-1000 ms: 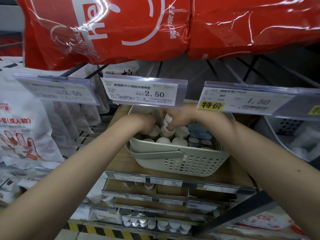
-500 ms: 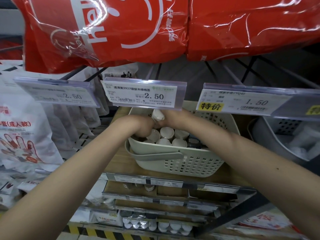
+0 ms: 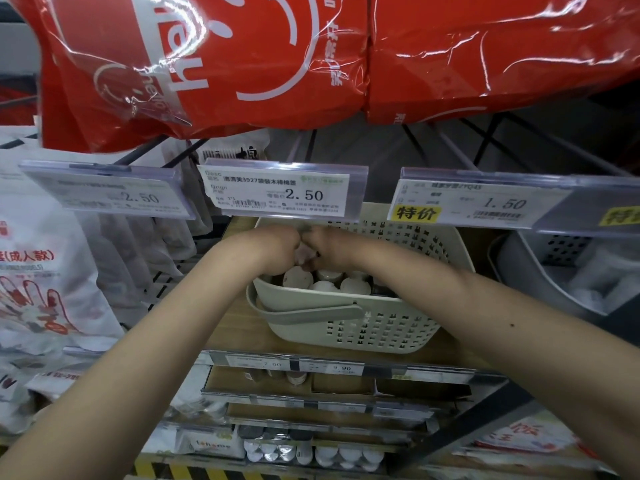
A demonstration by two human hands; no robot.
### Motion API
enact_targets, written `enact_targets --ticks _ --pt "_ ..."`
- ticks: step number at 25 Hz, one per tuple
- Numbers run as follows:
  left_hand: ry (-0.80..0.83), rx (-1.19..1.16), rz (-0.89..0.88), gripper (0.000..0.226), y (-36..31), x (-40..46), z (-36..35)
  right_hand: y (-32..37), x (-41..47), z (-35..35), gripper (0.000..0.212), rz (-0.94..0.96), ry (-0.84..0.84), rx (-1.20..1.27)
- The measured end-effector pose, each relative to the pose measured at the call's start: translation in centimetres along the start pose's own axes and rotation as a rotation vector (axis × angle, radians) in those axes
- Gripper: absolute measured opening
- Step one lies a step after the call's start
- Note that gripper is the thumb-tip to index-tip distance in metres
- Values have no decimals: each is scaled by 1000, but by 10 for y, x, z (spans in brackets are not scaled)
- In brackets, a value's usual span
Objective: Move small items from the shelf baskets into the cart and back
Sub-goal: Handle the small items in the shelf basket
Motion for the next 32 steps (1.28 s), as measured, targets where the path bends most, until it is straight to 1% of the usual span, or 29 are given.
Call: enact_targets --ticks 2,4,5,7,9,12,14,15,17,19,21,23,25,28,30,32 --pt "-21 -7 -24 24 0 3 -2 2 -6 2 51 8 20 -8" --pt "1 -20 -31 31 1 6 -8 -1 -14 5 50 -2 43 93" --pt "24 -15 -26 34 1 7 -11 -4 -19 8 46 -13 54 107" --pt "55 42 -13 36 0 8 -16 -15 -30 14 38 -61 81 41" --pt "54 98 -12 36 0 12 -18 -26 -46 18 39 -111 87 -14" --pt "65 136 -35 36 2 14 -17 -40 -81 28 41 -187 23 -72" --pt "58 105 -68 34 0 5 -13 -43 -110 35 39 -232 -68 -24" --pt "30 66 -95 33 -6 -3 -10 -41 -126 39 38 -238 -128 5" --pt "-94 -35 -182 34 -27 -27 0 -36 -163 43 36 -251 -249 -10" --pt "-274 -121 -312 34 -59 -63 5 -28 -206 42 35 -265 -383 -114" --pt "-420 -188 -511 37 -100 -98 -1 -20 -261 35 33 -303 -500 -186" --pt "-445 -240 -753 45 -157 -123 -22 -22 -326 15 33 -393 -535 -172" --pt "-357 -282 -955 43 -220 -143 -57 -33 -395 -18 33 -544 -509 -118" --pt "-172 -291 -1187 40 -322 -171 -127 -54 -512 -80 33 -878 -476 45" --pt "-32 -295 -1261 41 -384 -183 -177 -60 -589 -125 28 -1102 -517 133" --pt "144 -291 -1264 44 -441 -190 -230 -58 -661 -170 26 -1351 -526 244"
Point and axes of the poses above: each hand's wrist, its own x-axis towards the middle knuckle, its own z-axis out of the back of the hand, y = z × x, the point moved 6 cm from there along x, towards the middle knuckle, and after that the axes turned 14 degrees about -x, right-handed, at the moved point
